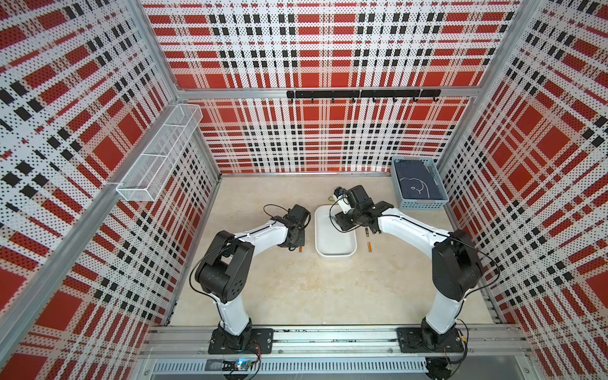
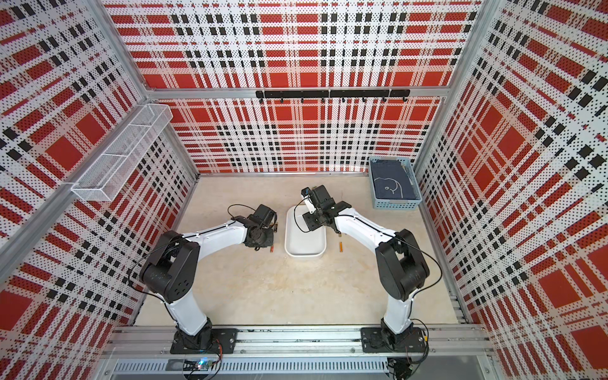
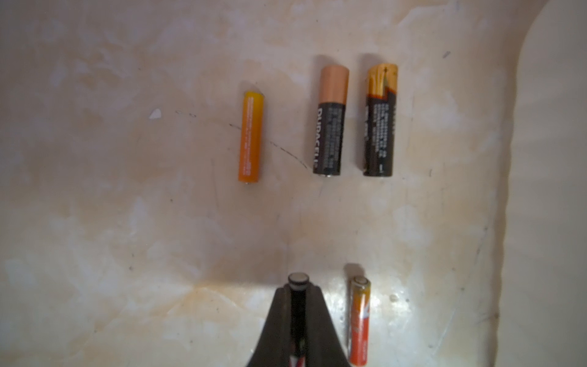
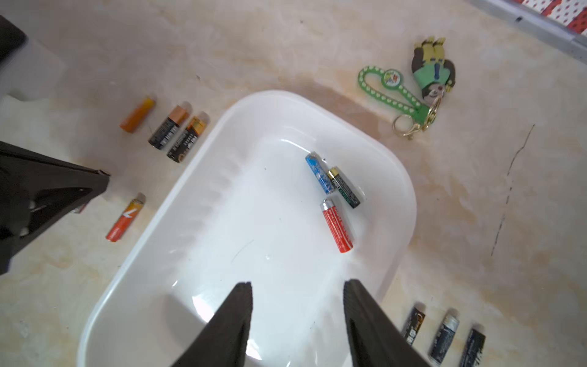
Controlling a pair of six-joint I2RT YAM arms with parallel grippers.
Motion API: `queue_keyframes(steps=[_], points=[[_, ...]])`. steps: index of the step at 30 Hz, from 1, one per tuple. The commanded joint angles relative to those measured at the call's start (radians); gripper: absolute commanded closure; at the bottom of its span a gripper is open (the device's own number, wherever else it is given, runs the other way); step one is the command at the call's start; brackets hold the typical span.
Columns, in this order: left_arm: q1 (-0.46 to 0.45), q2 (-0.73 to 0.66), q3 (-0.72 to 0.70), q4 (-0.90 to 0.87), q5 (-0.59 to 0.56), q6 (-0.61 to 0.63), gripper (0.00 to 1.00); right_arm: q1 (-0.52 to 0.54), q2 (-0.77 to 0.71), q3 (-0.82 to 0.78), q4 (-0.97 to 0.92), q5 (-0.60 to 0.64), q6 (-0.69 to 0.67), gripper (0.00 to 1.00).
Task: Take the batteries out of the storage box
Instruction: Place the battery at the center of the board.
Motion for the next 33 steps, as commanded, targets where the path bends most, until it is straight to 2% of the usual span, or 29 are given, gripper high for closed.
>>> queue_keyframes(steps=[1, 12, 18, 22, 24, 27, 33], points=[[-0.004, 0.032, -0.015, 0.046, 0.007, 0.000, 1.00, 0.011, 0.065, 0.098, -0.121, 0.075, -0.035, 0.49], [-0.017, 0.078, -0.023, 0.044, -0.001, -0.006, 1.00, 0.012, 0.237, 0.273, -0.246, 0.218, -0.010, 0.51], [-0.032, 0.077, -0.014, 0.023, -0.006, -0.013, 1.00, 0.013, 0.285, 0.310, -0.260, 0.225, -0.003, 0.52], [-0.042, 0.066, -0.006, 0.009, 0.000, -0.019, 1.00, 0.012, 0.263, 0.308, -0.255, 0.216, 0.009, 0.52], [-0.040, 0.065, 0.003, 0.002, 0.019, -0.026, 0.89, 0.012, 0.241, 0.281, -0.233, 0.204, 0.009, 0.52], [-0.042, 0.058, 0.026, -0.038, -0.007, -0.031, 0.77, 0.012, 0.233, 0.284, -0.266, 0.217, 0.015, 0.52], [-0.034, 0.035, 0.024, -0.037, -0.034, -0.027, 0.73, 0.012, 0.182, 0.221, -0.185, 0.204, 0.018, 0.51]])
